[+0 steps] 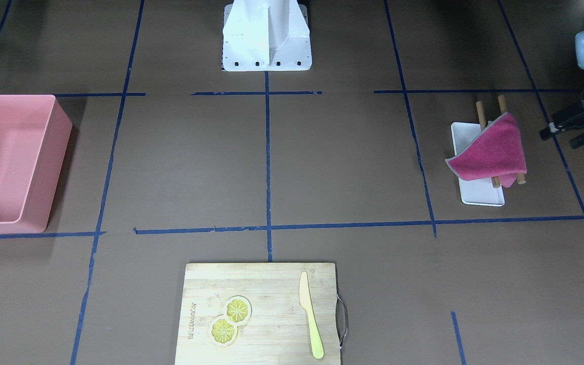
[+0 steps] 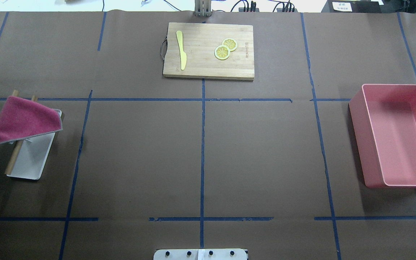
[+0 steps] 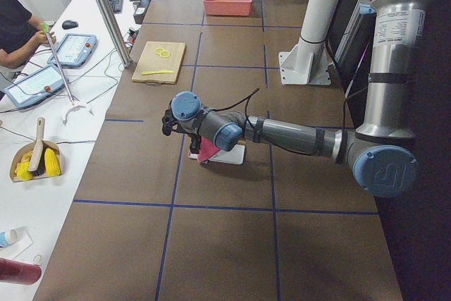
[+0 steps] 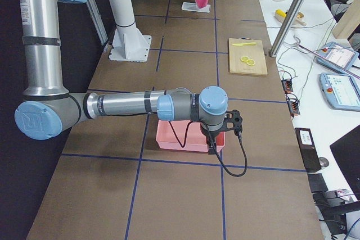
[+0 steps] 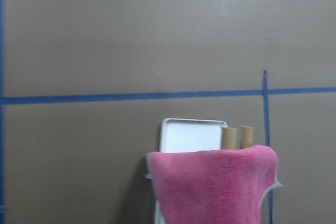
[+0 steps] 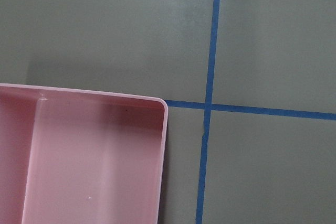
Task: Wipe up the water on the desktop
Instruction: 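Move the left gripper toward the pink cloth on the white tray, then grasp the pink cloth's top edge with the left gripper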
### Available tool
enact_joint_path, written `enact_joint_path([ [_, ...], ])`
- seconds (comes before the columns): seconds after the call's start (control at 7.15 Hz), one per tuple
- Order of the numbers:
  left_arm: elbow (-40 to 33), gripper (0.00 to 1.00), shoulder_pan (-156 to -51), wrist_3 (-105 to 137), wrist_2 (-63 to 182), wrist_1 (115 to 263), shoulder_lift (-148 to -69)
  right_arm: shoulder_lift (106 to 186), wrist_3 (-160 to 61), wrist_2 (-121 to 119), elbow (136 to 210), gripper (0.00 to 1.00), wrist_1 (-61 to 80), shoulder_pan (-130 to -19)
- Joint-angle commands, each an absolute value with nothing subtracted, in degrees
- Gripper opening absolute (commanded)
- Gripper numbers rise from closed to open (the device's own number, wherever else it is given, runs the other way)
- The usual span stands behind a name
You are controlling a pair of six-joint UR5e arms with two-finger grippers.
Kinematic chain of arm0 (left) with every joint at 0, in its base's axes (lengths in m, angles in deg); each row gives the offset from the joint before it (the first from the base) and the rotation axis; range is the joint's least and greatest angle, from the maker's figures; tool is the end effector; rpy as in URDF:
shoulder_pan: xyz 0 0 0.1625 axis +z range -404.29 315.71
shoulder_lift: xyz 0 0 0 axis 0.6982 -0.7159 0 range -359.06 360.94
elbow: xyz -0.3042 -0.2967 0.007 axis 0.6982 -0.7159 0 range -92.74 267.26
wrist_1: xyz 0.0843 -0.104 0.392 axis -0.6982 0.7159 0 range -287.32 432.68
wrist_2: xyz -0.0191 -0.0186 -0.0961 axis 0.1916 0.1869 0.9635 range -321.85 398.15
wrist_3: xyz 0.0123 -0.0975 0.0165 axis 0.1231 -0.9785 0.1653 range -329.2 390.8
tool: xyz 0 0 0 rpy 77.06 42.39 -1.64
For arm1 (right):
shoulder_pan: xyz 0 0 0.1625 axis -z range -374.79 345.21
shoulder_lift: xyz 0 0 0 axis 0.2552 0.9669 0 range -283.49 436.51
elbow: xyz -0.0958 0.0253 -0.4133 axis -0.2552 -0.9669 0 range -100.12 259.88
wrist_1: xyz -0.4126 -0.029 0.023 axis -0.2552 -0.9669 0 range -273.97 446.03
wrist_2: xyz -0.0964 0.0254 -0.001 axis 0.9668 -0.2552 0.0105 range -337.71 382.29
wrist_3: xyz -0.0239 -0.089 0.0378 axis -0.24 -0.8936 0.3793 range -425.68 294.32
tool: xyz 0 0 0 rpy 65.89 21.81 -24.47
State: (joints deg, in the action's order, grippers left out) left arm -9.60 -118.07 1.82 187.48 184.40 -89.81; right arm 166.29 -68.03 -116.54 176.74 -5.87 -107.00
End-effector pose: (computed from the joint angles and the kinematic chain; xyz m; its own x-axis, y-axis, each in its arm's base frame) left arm 0.0956 -0.4993 0.5309 0.4435 0.0729 -0.8933 -0.0326 0.9973 0.0652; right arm 0.0775 -0.4935 0.5954 0.6615 -0.0833 0.7453 -0.0113 0.9926 0.1210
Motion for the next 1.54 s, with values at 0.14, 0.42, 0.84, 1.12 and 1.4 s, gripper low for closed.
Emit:
enact_joint_path([
  [0.14, -9.24, 0.96, -113.99, 0.66, 186.60, 185.62, -89.77, 166.25, -68.05, -116.49, 176.39, 1.00, -5.73, -106.98],
  [0.42, -9.15, 0.89, -113.46, 0.57, 186.60, 185.53, -89.76, 166.34, -68.05, -116.49, 176.39, 1.00, -5.81, -106.98],
  [0.84, -8.98, 0.71, -113.37, 0.66, 186.51, 185.44, -89.76, 166.34, -68.05, -116.58, 176.39, 1.00, -5.81, -106.98],
  [1.12, -8.28, 0.62, -113.02, 0.66, 186.51, 185.53, -89.85, 166.34, -68.05, -116.49, 176.30, 1.00, -5.81, -106.98],
  [1.4, -8.27, 0.59, -112.84, 0.66, 186.60, 185.53, -89.85, 166.25, -68.05, -116.58, 176.30, 1.00, -5.81, -107.07],
])
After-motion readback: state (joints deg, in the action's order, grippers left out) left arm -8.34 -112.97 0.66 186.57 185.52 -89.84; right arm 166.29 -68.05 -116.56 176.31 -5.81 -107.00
